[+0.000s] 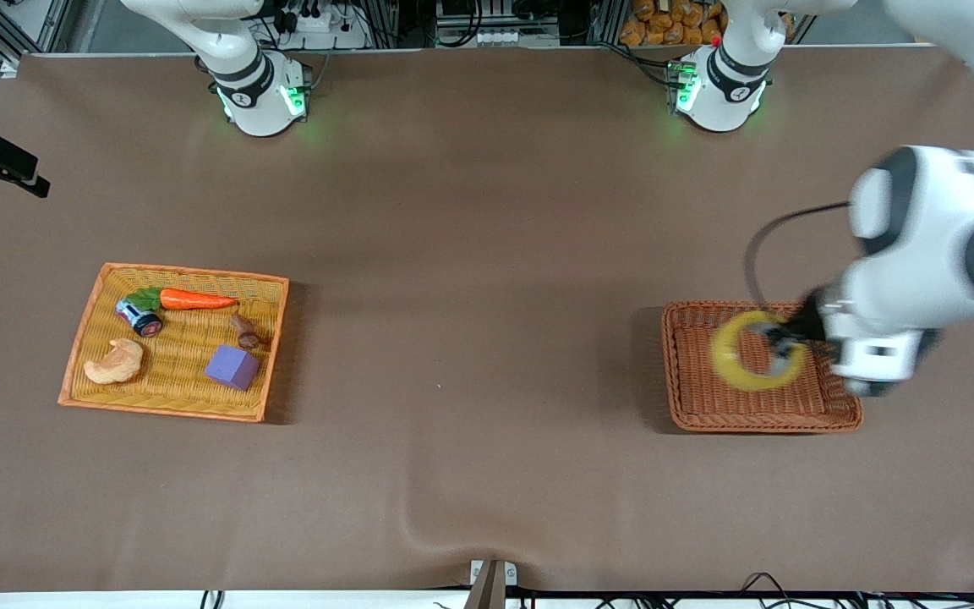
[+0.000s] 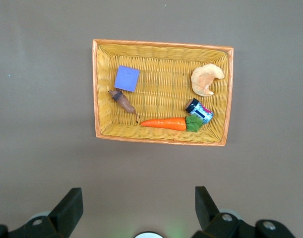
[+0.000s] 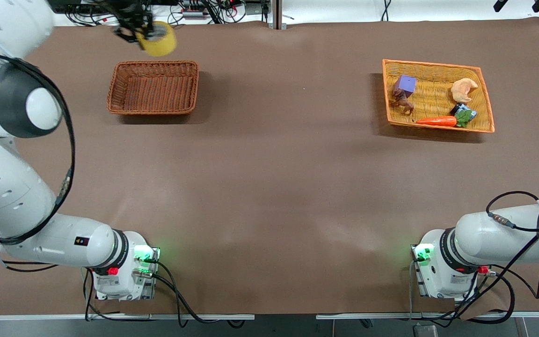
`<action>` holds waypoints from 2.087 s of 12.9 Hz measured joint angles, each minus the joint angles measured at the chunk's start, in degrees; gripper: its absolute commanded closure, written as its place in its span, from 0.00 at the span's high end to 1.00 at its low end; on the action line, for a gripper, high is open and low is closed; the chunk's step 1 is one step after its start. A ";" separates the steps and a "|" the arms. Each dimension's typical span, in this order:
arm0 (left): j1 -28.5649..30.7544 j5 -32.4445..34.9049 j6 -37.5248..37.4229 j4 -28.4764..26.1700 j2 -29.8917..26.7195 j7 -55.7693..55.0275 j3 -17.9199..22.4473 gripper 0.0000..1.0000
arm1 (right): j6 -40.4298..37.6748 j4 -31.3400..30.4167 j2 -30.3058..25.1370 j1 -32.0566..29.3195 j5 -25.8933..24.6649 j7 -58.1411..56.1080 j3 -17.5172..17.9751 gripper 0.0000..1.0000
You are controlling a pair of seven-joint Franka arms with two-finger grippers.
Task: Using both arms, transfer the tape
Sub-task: 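Carry the tape with the left gripper and lower it into the basket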
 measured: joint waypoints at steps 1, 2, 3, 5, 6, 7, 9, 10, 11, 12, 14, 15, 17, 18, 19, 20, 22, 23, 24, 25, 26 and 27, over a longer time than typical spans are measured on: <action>3.21 0.00 0.28 -0.88 -0.07 1.57 -0.06 0.00 | -0.07 0.02 0.00 0.01 0.00 0.00 0.23 1.00; 5.34 -0.01 0.98 -1.86 -0.12 2.04 -0.13 0.00 | -0.24 0.03 0.00 0.01 0.00 0.01 0.30 1.00; 6.84 -0.01 2.16 -3.09 -0.44 2.34 -0.26 0.00 | -0.51 0.04 0.00 0.01 0.00 0.01 0.30 1.00; 7.92 -0.01 8.05 -8.44 -2.65 4.10 -0.46 0.00 | -0.62 0.07 0.00 0.01 -0.07 0.01 0.30 1.00; 7.91 -0.01 12.48 -12.73 -4.35 4.40 -0.67 0.00 | -0.63 0.08 0.00 0.01 -0.36 0.01 0.31 1.00; 7.87 -0.01 16.25 -16.93 -5.74 5.15 -0.94 0.00 | -0.63 0.11 0.00 0.01 -0.60 0.01 0.31 1.00; 7.67 -0.01 21.91 -23.26 -6.66 6.80 -1.36 0.00 | -0.63 0.38 0.00 0.00 -0.73 0.01 0.31 1.00; 7.60 -0.01 24.19 -25.41 -6.42 7.72 -1.55 0.00 | -0.64 0.68 0.00 0.01 -0.73 0.01 0.33 1.00; 7.52 0.07 25.96 -26.98 -5.94 8.54 -1.71 0.00 | -0.75 0.89 -0.01 0.01 -0.74 0.01 0.33 1.00; 7.45 0.52 27.40 -27.91 -5.27 8.93 -1.82 0.00 | -0.94 1.00 -0.01 0.01 -0.74 0.01 0.33 1.00; 7.07 3.17 30.25 -28.63 -2.99 9.29 -2.21 0.00 | -1.12 1.08 -0.01 0.01 -0.74 0.01 0.34 1.00; 6.58 4.53 32.17 -28.77 -1.44 9.29 -2.33 0.00 | -1.14 1.09 -0.01 0.01 -0.76 0.01 0.34 1.00; 5.70 5.75 36.69 -28.84 2.03 9.29 -2.37 0.10 | -1.16 1.11 -0.01 0.01 -0.80 0.01 0.34 1.00; 5.53 5.91 38.14 -28.80 3.38 9.29 -2.37 0.45 | -1.16 1.12 -0.01 0.01 -0.80 0.01 0.34 1.00; 5.50 5.93 38.75 -28.67 4.20 9.29 -2.38 0.99 | -1.17 1.12 -0.01 0.01 -0.81 0.00 0.34 1.00; 5.50 5.93 38.89 -28.53 4.58 9.29 -2.38 1.00 | -1.17 1.14 -0.01 0.01 -0.82 0.00 0.33 1.00; 5.50 5.97 38.89 -28.17 4.61 9.30 -2.37 1.00 | -1.23 1.21 -0.01 0.01 -0.86 -0.09 0.29 1.00; 5.49 5.97 38.89 -27.87 4.61 9.31 -2.39 1.00 | -1.24 1.25 -0.01 0.01 -0.87 -0.11 0.27 1.00; 5.47 5.97 38.88 -27.55 4.59 9.31 -2.41 1.00 | -1.26 1.26 -0.01 0.01 -0.87 -0.12 0.27 1.00; 5.47 5.97 38.88 -27.26 4.50 9.32 -2.41 1.00 | -1.25 1.26 -0.01 0.01 -0.88 -0.15 0.28 1.00; 5.47 5.98 38.88 -27.00 4.25 9.36 -2.41 1.00 | -1.25 1.27 -0.01 0.01 -0.88 -0.16 0.31 1.00; 5.47 5.99 38.88 -26.66 3.77 9.60 -2.41 1.00 | -1.25 1.27 -0.01 0.01 -0.88 -0.16 0.33 1.00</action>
